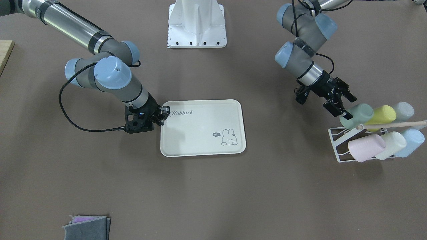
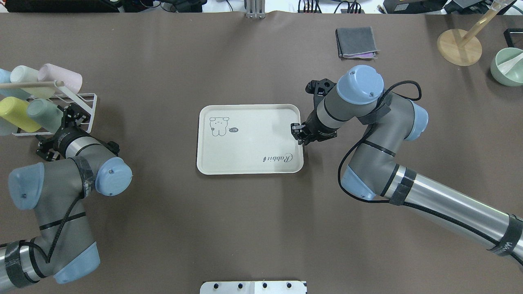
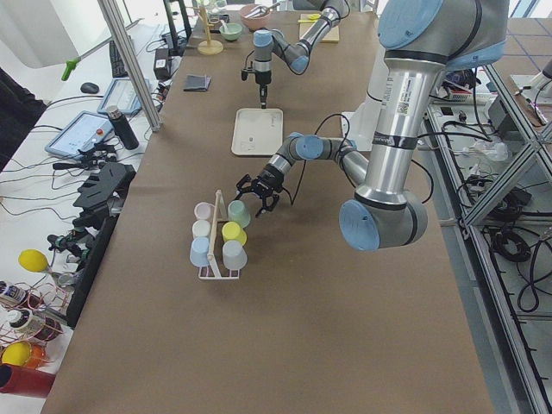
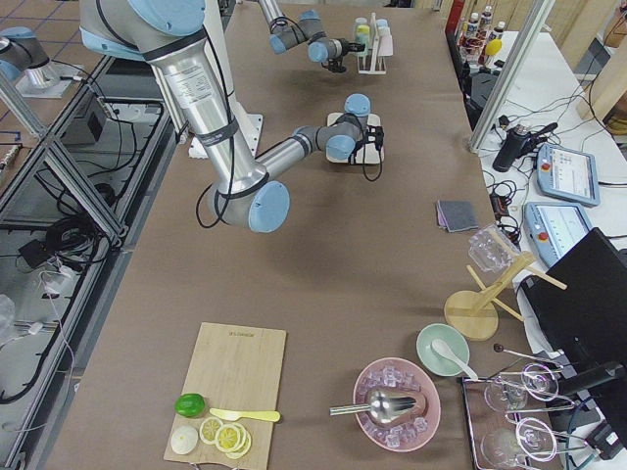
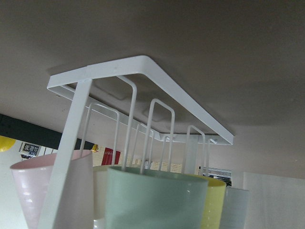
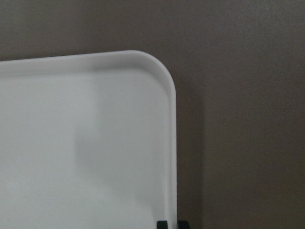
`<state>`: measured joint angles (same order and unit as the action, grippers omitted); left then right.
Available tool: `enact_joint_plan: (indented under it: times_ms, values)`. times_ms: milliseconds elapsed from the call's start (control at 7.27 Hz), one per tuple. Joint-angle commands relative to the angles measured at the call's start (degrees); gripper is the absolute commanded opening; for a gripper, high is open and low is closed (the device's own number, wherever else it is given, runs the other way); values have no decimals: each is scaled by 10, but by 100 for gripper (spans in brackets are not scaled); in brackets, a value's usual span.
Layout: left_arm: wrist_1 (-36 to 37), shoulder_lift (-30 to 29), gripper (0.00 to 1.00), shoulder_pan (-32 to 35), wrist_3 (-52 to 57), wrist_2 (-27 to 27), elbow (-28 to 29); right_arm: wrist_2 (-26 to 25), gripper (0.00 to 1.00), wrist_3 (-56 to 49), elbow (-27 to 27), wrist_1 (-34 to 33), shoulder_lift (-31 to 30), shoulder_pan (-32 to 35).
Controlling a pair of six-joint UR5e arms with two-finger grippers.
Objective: Pick up and place green cup on tray
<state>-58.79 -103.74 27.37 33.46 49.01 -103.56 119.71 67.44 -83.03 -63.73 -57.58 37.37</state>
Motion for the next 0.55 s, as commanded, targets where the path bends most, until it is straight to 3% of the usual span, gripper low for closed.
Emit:
enact_joint_plan:
  times_ms: [0, 138, 413]
  values:
    - [-1, 0, 98, 0, -1, -2, 6, 6, 100, -4, -3, -9, -16, 30]
    - [-3, 0, 98, 0, -3, -2, 12, 21, 100, -29, -9, -25, -30, 68]
    - [-14, 0, 98, 1, -2, -4, 20, 78, 100, -188, -32, -101, -59, 175]
